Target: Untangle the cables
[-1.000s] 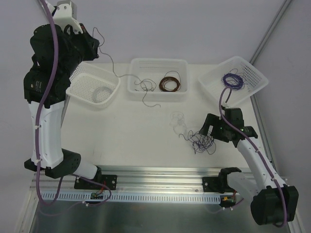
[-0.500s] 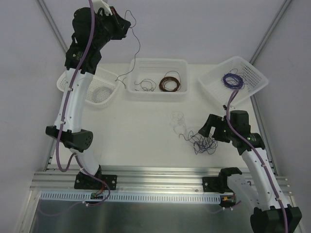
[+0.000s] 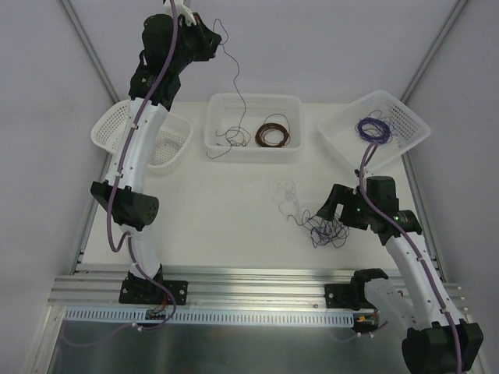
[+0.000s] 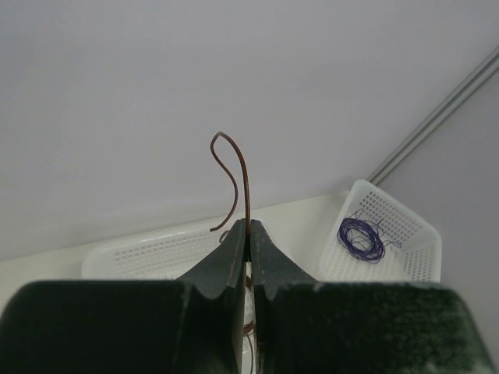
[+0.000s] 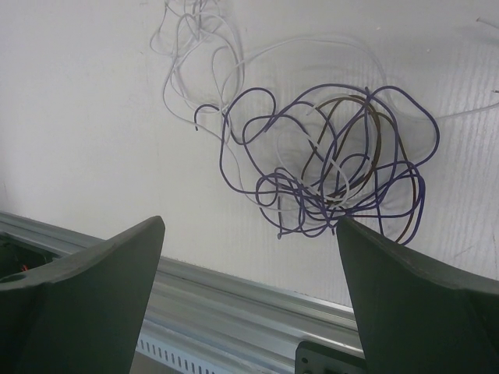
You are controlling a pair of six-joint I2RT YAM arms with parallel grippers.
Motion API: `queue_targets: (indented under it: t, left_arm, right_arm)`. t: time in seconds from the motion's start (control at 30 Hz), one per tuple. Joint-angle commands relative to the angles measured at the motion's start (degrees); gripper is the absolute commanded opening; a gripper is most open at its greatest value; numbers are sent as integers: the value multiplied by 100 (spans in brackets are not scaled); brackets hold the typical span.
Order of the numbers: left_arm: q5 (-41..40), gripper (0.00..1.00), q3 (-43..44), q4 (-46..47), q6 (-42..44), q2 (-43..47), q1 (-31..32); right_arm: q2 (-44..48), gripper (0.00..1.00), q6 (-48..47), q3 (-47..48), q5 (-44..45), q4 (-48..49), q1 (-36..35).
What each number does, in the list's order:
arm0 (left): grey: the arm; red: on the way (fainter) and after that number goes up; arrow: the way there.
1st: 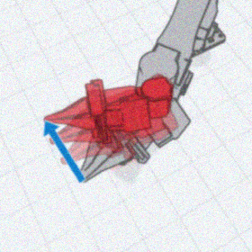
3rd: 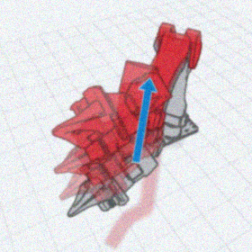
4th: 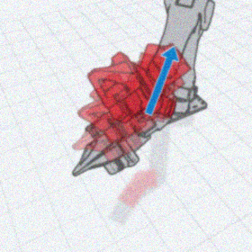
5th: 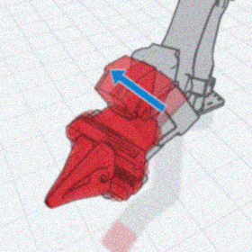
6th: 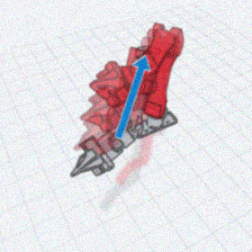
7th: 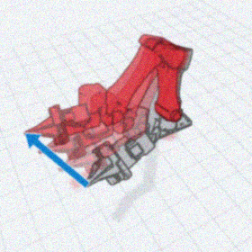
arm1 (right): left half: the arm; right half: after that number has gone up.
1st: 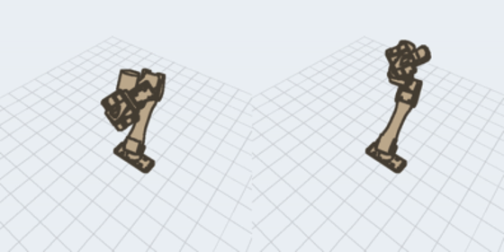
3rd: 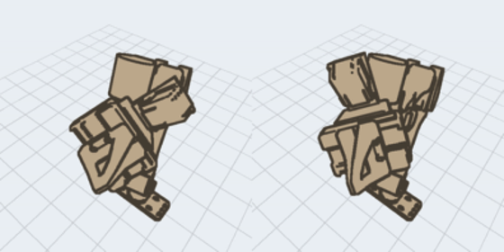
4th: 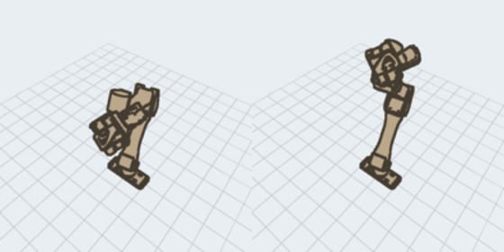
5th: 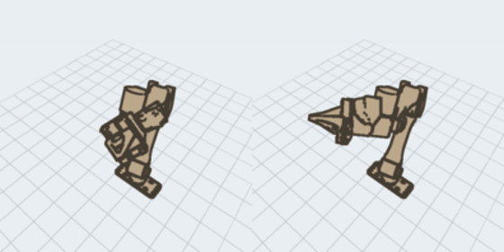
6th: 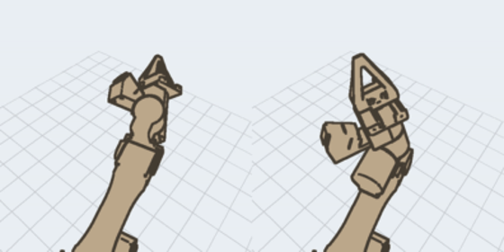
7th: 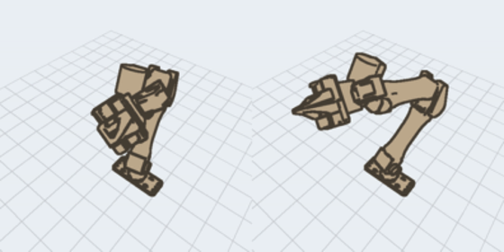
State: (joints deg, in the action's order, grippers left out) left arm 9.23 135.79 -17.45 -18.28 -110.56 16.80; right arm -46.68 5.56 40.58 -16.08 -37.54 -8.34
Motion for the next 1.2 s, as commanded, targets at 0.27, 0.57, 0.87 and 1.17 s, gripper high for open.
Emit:
queue_targets:
  t: [0.27, 0.57, 0.87, 1.17]
  left_arm:
    - [483, 0, 282, 1032, -325, 641, -27]
    - [1176, 0, 64, 1200, -922, 1019, -19]
    - [1178, 0, -1358, 1244, -958, 2011, -27]
    - [913, 0, -3460, 1192, -869, 2952, -19]
  right_arm:
    - [18, 97, -64, 3, -133, 89, 16]
    - [18, 97, -46, -6, -89, 89, 8]
    - [71, 97, 41, -67, -159, 141, 8]
    - [211, 97, 85, -85, -220, 80, 8]
